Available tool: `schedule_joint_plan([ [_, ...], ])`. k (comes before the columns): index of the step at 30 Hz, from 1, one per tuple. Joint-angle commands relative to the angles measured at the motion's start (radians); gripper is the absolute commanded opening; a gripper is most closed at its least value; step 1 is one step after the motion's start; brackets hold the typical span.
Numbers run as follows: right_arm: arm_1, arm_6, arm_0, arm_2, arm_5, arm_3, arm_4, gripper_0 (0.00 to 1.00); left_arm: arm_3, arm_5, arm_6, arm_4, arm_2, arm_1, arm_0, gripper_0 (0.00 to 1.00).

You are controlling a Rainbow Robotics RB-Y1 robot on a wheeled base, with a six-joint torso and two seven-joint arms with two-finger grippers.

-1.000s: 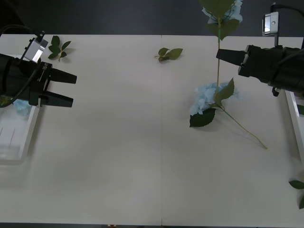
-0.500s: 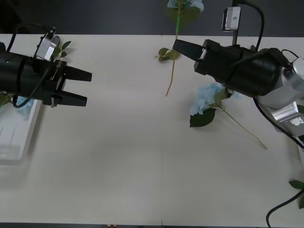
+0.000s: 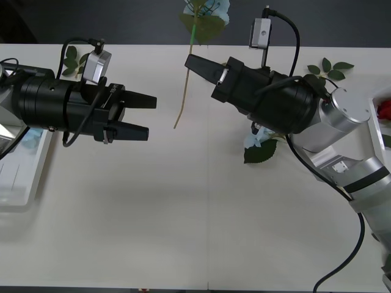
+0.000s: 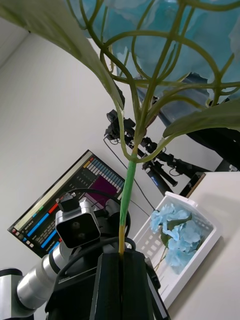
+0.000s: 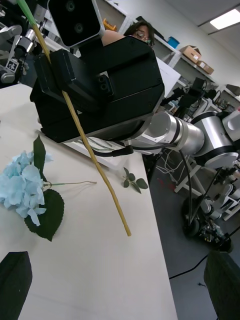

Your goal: Put the red flowers into the right box and the blue flowers into the left box

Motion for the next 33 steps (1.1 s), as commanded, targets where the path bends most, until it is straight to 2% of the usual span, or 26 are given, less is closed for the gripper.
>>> schedule_joint_plan([
  [1, 0.008, 0.038, -0.007, -0.014, 0.002, -0.046, -0.002, 0.0, -0.017, -0.016, -0.018, -0.021, 0.012, -0.02, 0.003, 1.0],
  [23, 0.008, 0.04, -0.007, -0.001, -0.019, -0.046, -0.002, 0.0, -0.067, -0.055, -0.018, -0.146, 0.001, -0.13, -0.017, 1.0],
  [29, 0.008, 0.04, -0.007, -0.001, -0.019, -0.046, -0.002, 0.0, -0.084, -0.127, -0.018, -0.131, -0.057, -0.133, -0.023, 0.98],
  [30, 0.008, 0.041, -0.007, -0.001, -0.019, -0.046, -0.002, 0.0, -0.087, -0.131, -0.018, -0.131, -0.06, -0.133, -0.025, 0.91],
  [31, 0.008, 0.04, -0.007, -0.001, -0.019, -0.046, -0.003, 0.0, -0.092, -0.139, -0.018, -0.131, -0.067, -0.135, -0.023, 0.69],
  [32, 0.008, 0.04, -0.007, -0.001, -0.019, -0.046, -0.002, 0.0, -0.094, -0.142, -0.018, -0.131, -0.068, -0.135, -0.023, 0.58],
  [33, 0.01, 0.041, -0.007, -0.001, -0.019, -0.044, -0.002, 0.0, -0.095, -0.145, -0.018, -0.131, -0.073, -0.138, -0.025, 0.24],
])
